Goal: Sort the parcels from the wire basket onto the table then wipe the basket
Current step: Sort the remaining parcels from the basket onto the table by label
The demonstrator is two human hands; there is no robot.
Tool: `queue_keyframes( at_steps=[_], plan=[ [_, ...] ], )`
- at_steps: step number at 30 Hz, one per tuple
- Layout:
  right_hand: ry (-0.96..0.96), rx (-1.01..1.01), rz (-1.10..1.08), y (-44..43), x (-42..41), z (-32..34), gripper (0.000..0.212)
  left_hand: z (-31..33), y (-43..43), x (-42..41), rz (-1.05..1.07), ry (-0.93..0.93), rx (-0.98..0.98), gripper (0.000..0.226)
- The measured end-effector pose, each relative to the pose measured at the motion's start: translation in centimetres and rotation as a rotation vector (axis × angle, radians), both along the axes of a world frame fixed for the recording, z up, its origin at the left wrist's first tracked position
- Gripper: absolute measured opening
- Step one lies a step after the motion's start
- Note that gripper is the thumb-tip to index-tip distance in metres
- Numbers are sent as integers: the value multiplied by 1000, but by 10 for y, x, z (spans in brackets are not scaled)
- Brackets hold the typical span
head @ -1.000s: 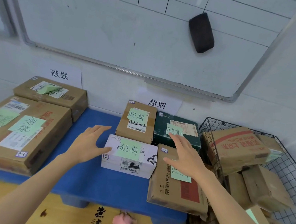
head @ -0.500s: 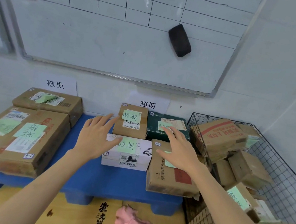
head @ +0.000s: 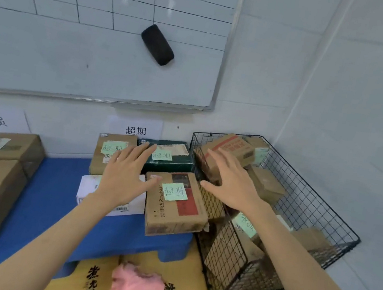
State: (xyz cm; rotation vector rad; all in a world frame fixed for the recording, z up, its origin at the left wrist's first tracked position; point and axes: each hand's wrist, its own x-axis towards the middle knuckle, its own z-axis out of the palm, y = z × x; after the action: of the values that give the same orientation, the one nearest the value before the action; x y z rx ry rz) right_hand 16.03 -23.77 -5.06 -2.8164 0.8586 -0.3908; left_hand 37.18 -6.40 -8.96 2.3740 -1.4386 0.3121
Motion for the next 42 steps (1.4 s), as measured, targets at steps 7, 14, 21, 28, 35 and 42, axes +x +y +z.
queue_keyframes(
  at_steps=[7, 14, 21, 28, 35, 42],
  plan=[
    [29, -17, -96, -46, -80, 4, 84, 14, -63, -69, -113, -45, 5, 90],
    [59, -8, -112, -107, -164, 2, 84, 19, -130, -150, -179, -54, -12, 86],
    [120, 2, -32, -164, -230, -5, 86, 10, -186, -217, -210, -24, 23, 87],
    [201, 47, 65, -191, -258, -19, 86, -4, -208, -251, -259, -17, 188, 82],
    [364, 79, 149, -214, -264, -40, 82, -23, -223, -257, -340, 41, 387, 82],
    [541, 101, 203, -226, -247, -54, 69, -55, -242, -251, -424, 208, 534, 73]
  ],
)
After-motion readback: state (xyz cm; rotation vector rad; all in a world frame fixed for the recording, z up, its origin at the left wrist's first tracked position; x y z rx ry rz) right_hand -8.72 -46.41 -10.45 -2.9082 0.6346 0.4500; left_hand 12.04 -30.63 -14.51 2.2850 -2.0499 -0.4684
